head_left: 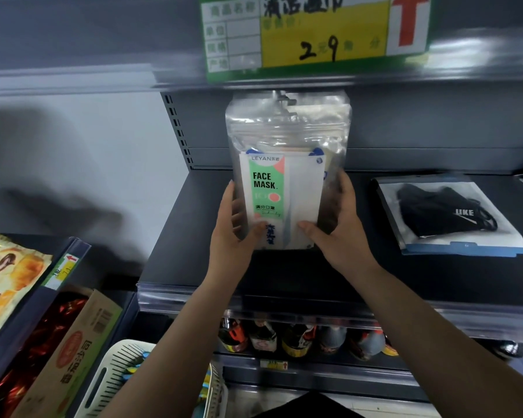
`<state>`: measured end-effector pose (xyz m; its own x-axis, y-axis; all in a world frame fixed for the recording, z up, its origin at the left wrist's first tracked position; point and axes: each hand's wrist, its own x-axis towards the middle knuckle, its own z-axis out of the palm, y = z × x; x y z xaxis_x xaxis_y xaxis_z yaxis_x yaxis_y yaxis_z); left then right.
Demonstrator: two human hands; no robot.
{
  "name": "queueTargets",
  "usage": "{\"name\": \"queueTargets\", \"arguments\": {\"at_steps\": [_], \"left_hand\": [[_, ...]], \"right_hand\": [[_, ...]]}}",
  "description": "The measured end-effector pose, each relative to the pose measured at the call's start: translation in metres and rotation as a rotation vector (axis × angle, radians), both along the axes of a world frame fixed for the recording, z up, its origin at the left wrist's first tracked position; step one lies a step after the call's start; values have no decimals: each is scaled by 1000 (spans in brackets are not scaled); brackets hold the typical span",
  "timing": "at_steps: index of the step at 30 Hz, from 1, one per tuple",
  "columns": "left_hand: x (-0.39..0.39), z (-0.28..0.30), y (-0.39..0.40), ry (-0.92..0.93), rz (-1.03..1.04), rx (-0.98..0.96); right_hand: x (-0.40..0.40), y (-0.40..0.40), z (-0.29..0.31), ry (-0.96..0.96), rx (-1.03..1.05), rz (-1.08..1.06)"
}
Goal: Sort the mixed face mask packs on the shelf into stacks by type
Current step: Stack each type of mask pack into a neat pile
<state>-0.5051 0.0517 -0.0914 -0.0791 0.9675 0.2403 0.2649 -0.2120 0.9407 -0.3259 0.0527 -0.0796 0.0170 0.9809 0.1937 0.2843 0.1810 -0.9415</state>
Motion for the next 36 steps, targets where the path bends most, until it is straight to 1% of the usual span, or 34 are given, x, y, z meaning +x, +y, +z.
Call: {"name": "queueTargets", "arguments": {"at_steps": [4, 6, 8, 16, 19, 24, 27, 30, 34, 36], "left_hand": [[0, -3, -2, 69, -2, 22], [1, -7, -3, 99, 3, 17], [1, -10, -4, 119, -2, 5], [3, -12, -5, 64, -21, -23], [5, -13, -5, 79, -4, -39], [1, -17, 5, 146, 43, -60], [5, -12, 8, 123, 93, -21], [7, -12, 8, 85, 85, -27], [8, -17, 6, 160, 67, -50], [9, -16, 6, 165, 74, -50]], "right_hand": [[-1, -2, -1, -65, 15, -6], [-4, -5, -1, -123, 41, -17], [-7, -8, -1, -143, 65, -31], [-8, -11, -9, -111, 53, -41], [-8, -10, -13, -106, 30, -45], [-6, -5, -8, -166, 29, -88], [-7, -2, -4, -105, 64, -97], [-5, 1, -5, -90, 95, -91], [-2, 1, -10, -153, 46, -102], [-1, 2, -11, -158, 39, -98]]}}
